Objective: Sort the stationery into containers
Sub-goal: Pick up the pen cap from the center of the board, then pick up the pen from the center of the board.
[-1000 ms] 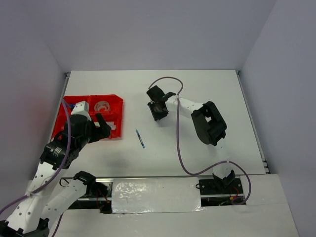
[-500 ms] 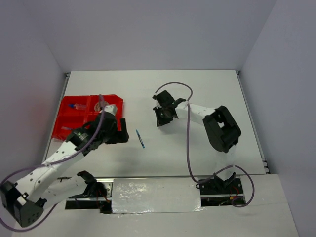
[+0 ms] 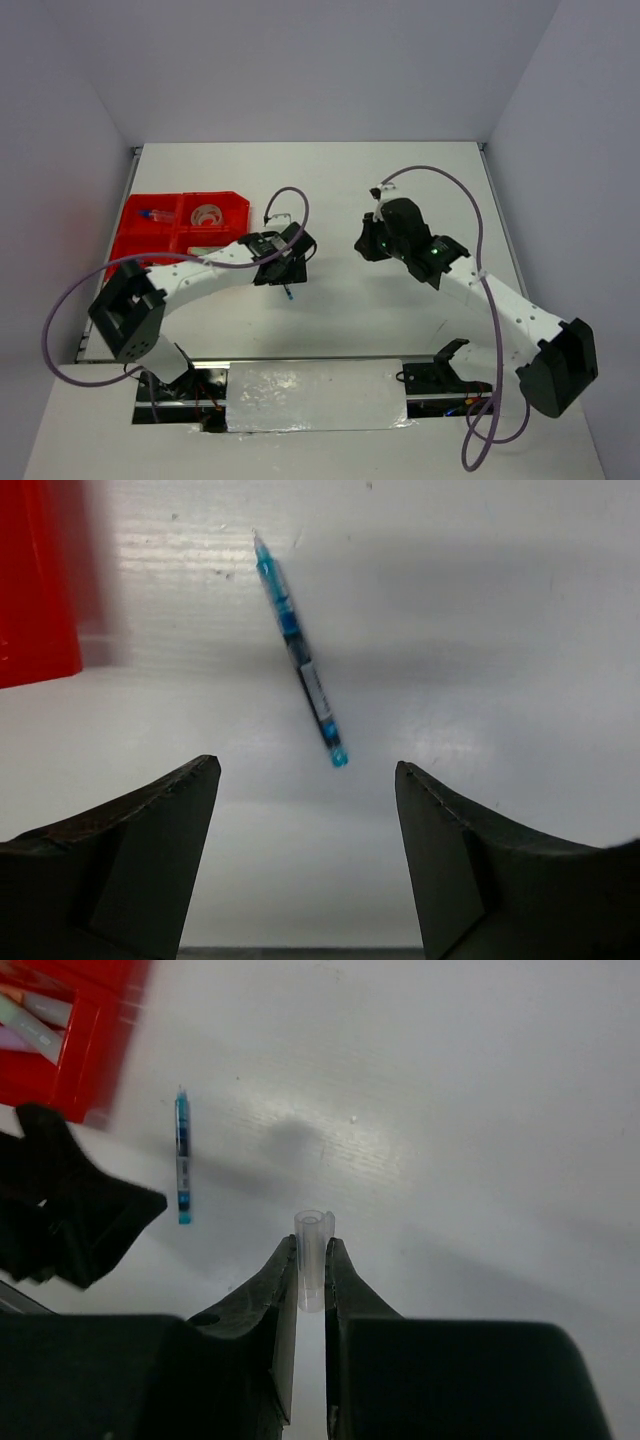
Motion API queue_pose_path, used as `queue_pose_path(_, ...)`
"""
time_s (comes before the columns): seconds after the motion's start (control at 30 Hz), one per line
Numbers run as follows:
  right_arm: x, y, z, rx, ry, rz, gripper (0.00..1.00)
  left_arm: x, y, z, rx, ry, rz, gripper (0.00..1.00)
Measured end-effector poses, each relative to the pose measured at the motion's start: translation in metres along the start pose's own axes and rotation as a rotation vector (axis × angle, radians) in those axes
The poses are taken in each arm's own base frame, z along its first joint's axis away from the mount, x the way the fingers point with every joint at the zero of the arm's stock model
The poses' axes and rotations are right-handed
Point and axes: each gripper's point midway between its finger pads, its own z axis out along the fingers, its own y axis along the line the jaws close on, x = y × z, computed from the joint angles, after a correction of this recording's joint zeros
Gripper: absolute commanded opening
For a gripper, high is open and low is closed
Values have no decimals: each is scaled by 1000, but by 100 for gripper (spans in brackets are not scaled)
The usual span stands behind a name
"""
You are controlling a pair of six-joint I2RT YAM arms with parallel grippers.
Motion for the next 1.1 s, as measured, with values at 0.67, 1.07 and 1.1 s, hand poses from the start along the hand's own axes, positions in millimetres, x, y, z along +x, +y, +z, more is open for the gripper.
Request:
queue_pose_path(0.67,26,-1,-39,-72,-34,13,0,1,-2,68,-190,15,-147,57)
queue_pose_path(1.07,28,10,-41,-127,-23,8,0,-1,2,79,-136,-23,-215,0)
queue_pose_path(1.1,28,12,-41,-137,-22,8,0,0,2,79,-127,-28,-217,0)
